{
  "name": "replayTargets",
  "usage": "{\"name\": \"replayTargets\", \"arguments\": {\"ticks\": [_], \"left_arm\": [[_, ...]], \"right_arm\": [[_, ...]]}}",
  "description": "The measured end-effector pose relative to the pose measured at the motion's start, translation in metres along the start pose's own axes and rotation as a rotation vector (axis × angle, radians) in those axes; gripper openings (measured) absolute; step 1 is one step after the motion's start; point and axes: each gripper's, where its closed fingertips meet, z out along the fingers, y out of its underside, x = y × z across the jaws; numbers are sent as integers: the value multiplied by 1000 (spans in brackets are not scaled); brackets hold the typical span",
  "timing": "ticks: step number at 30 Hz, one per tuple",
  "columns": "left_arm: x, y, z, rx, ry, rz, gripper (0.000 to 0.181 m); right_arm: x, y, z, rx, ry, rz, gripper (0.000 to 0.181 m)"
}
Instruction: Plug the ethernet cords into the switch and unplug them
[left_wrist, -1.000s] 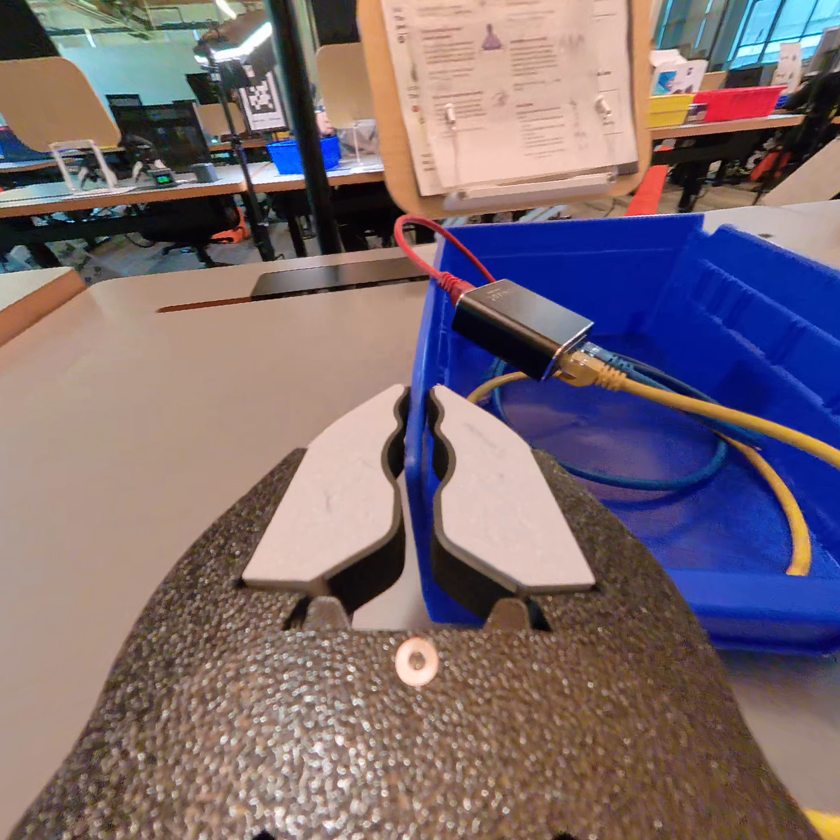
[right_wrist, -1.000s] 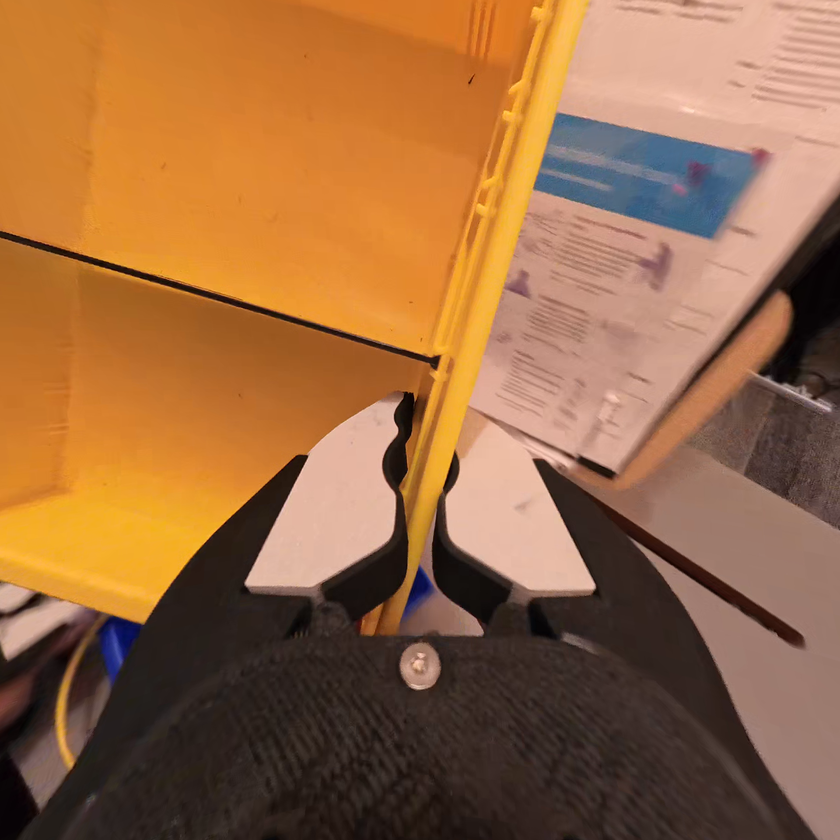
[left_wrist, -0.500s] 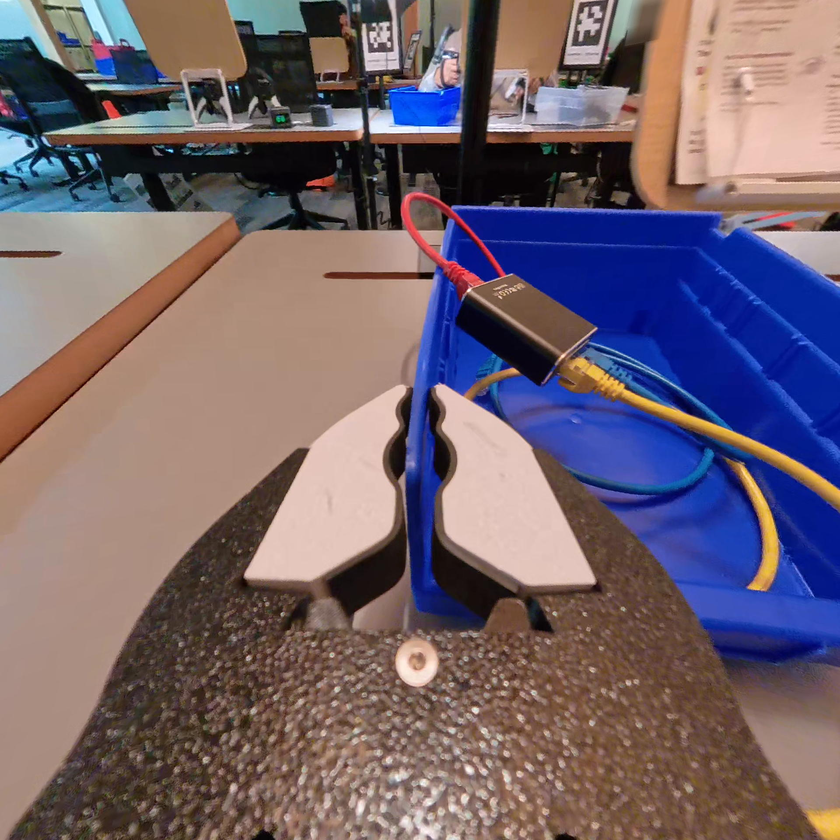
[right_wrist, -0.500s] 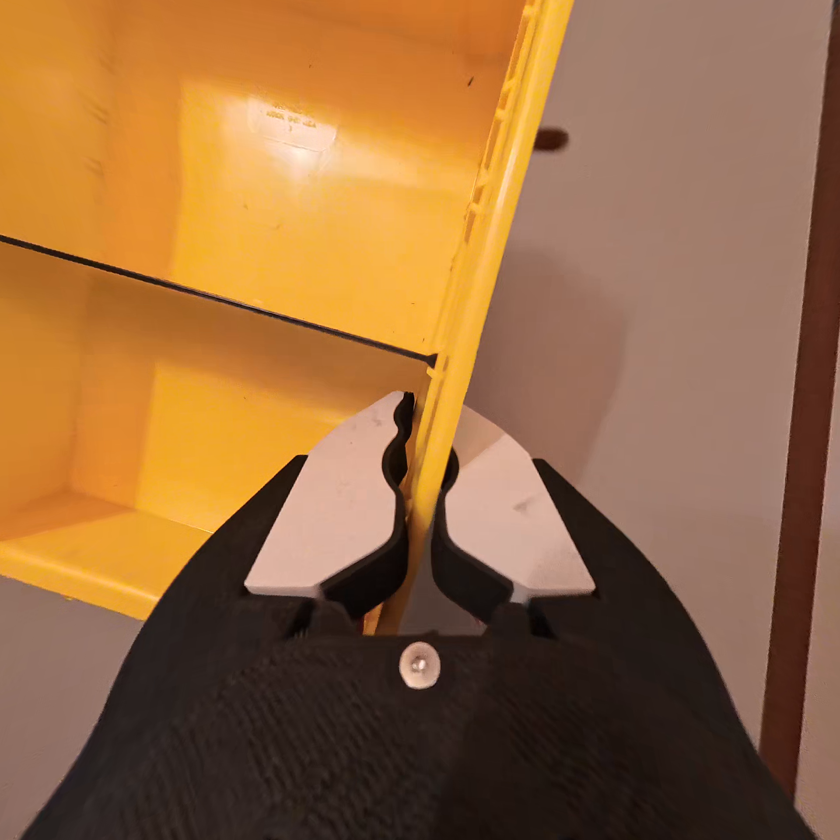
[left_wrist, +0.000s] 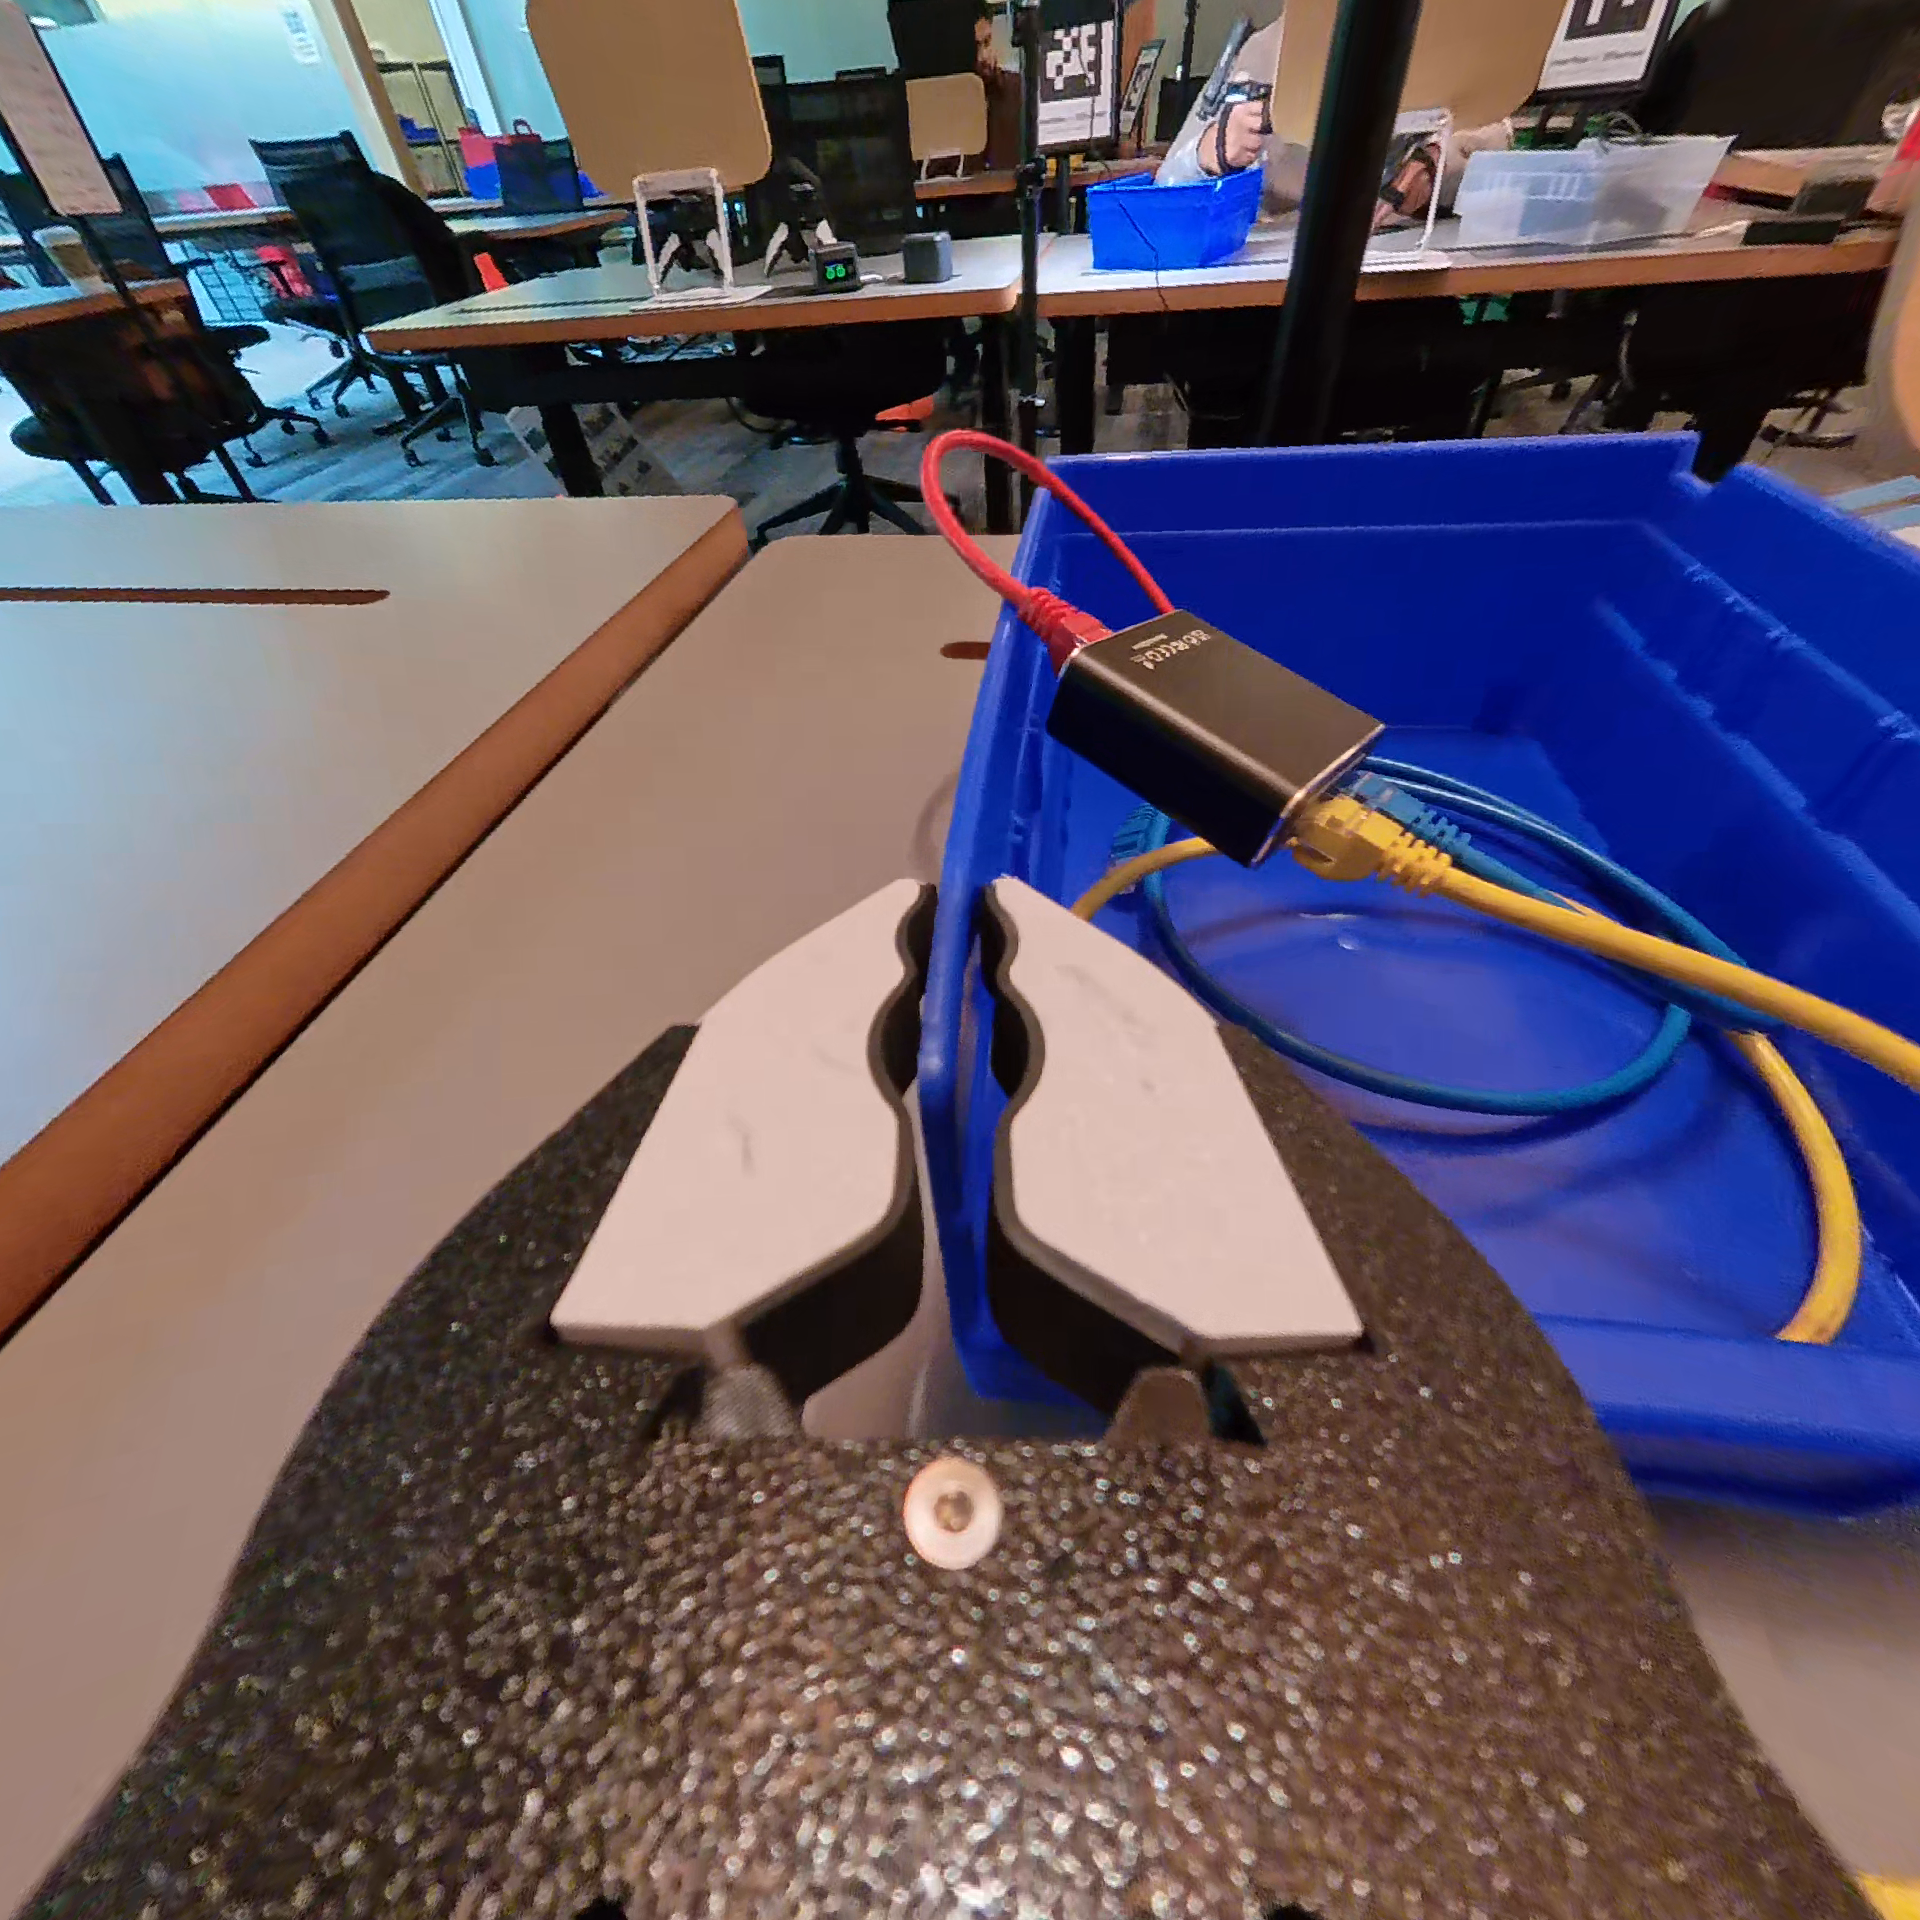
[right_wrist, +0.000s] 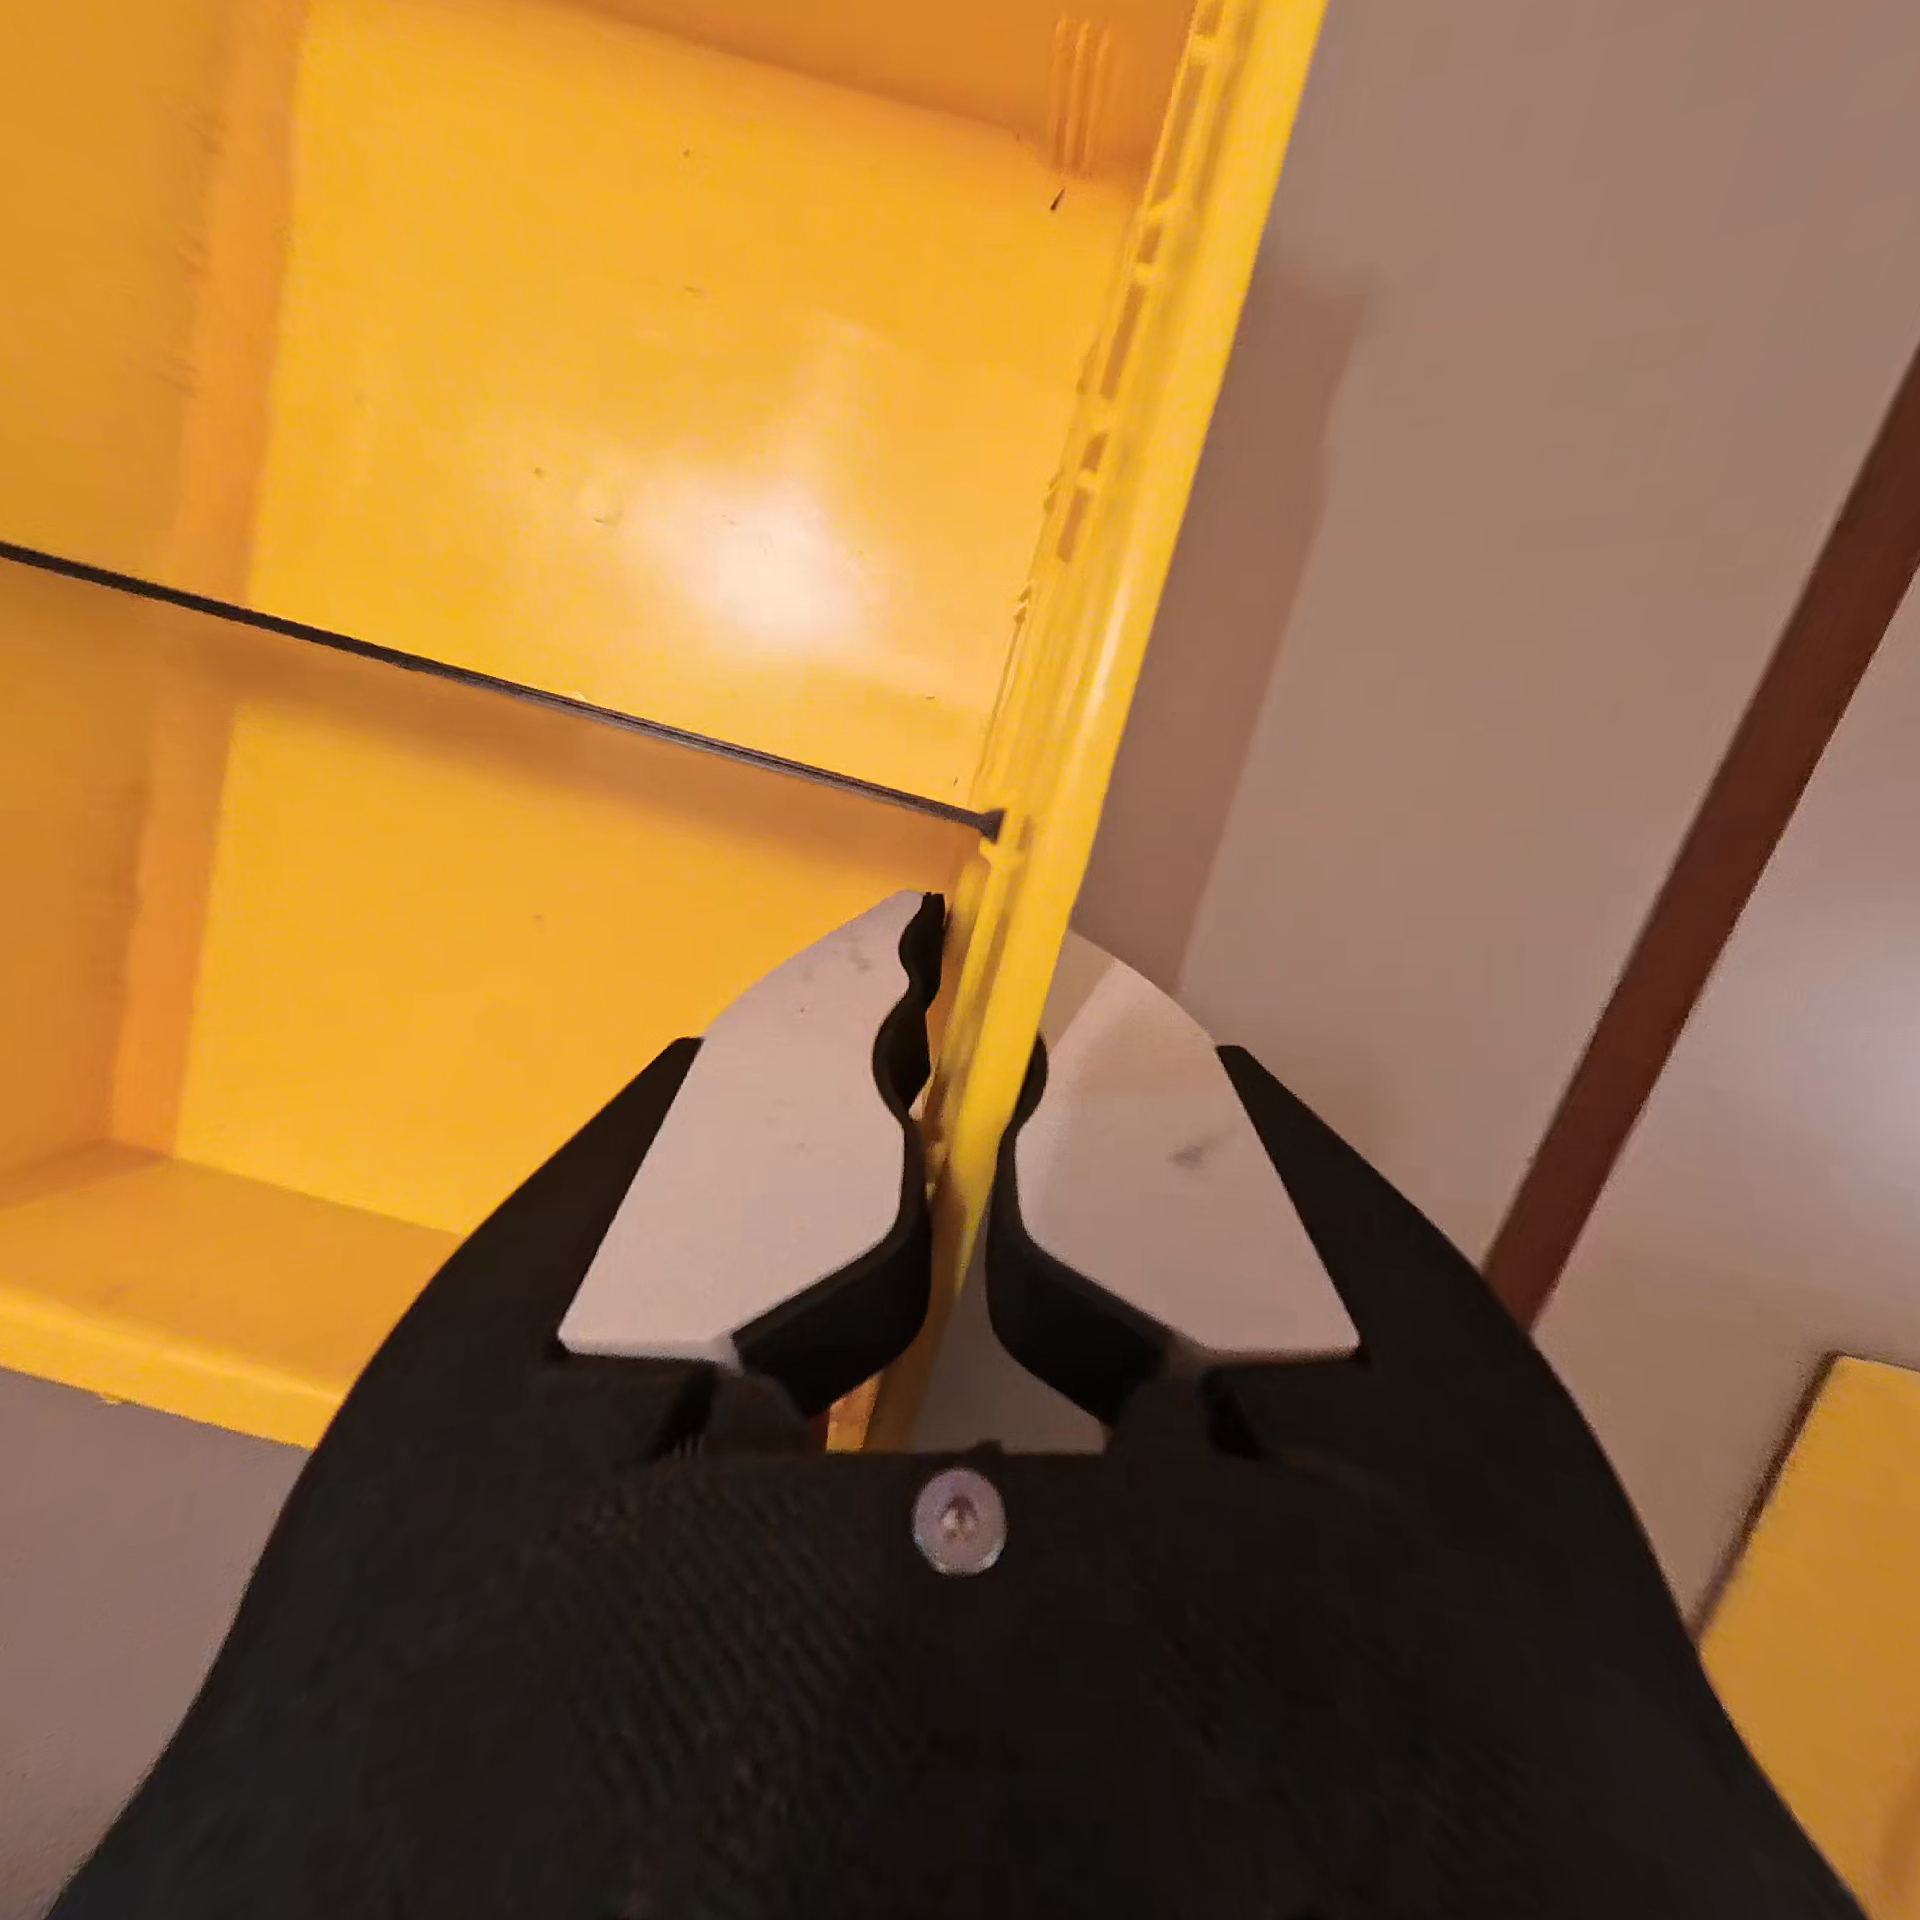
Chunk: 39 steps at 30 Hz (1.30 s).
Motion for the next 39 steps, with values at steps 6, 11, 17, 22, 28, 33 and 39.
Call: {"name": "replayTargets", "arguments": {"ticks": [6,11,17,22,28,33,39], "left_arm": [[-17,-2,15,1,-16,-16,7],[-20,-5,14,-49,43,-83,17],[7,-37,-24,-106,82,-175,52],[71,-64,-25,-213,408,-688,54],[62,-45,23,-215,263,-1035,59],[58,-37,52,-198,195,-1088,60],[40,-9,62,-300,42,-1059,60]], "right_arm": [[28,0,-1,46,13,-24,7],[40,-8,-15,94,206,-99,66],[-7,-39,-111,430,487,-217,90],[-165,-49,-141,775,90,-340,86],[-294,-29,-118,887,-265,-440,82],[-327,-17,-96,841,-330,-508,84],[-331,-12,-98,870,-388,-480,82]]}}
